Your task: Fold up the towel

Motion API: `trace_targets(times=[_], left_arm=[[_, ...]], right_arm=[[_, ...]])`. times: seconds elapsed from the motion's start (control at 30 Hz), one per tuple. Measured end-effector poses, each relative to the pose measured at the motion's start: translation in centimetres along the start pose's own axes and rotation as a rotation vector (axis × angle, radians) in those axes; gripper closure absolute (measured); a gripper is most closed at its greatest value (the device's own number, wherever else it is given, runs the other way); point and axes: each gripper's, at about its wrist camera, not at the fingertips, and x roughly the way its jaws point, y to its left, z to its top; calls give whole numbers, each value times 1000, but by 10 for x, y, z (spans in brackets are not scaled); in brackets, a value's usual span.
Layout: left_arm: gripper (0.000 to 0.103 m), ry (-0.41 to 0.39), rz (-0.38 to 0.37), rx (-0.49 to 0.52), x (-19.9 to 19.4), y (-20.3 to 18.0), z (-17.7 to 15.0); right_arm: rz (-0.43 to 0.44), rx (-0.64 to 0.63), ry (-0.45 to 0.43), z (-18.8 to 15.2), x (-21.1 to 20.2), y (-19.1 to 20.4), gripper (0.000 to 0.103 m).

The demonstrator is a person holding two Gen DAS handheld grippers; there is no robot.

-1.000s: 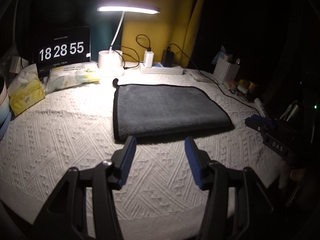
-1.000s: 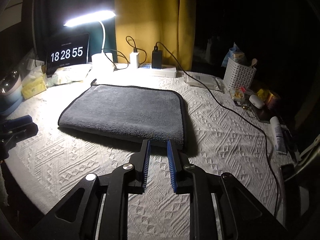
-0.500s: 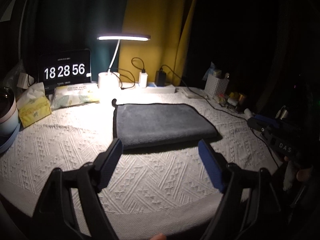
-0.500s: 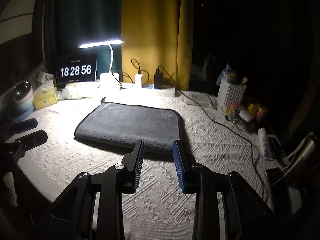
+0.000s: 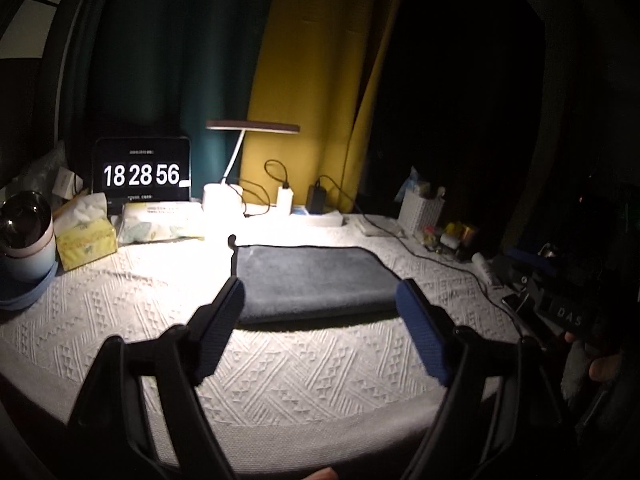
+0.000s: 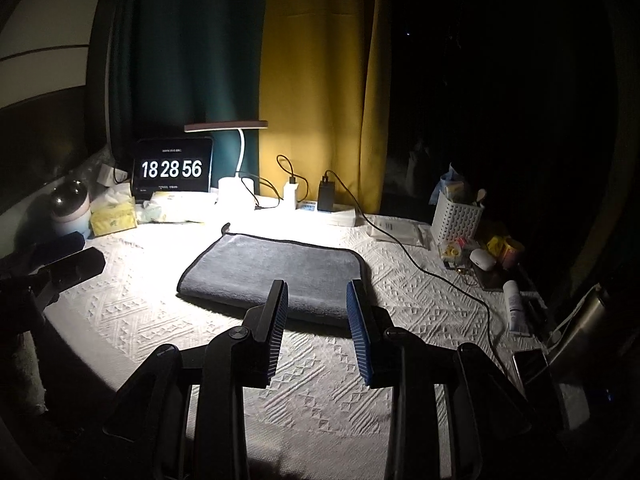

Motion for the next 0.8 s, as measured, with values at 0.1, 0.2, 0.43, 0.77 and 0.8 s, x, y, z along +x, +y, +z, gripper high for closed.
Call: trace_targets(times=[0.1,0.2,0.43,0.77,0.8], left_arm=[[23,-16,-12,-10,-8,0,1],[23,-41,-9,8,-18,-4,-1],[23,-81,3,51,-40,-9,1],[8,-119,-22,38,-58,-4,1],[8,-127,-24,37,-61,-2,1]], right_arm=[[0,4,-22,0,-10,2,71],[-6,-1,-39,0,-20,4,71],[-17,-6,-70,0,-40,8,71],[-7,25,-114,-4,-66,11,59],[-6,26,-119,-5,-68,11,53]])
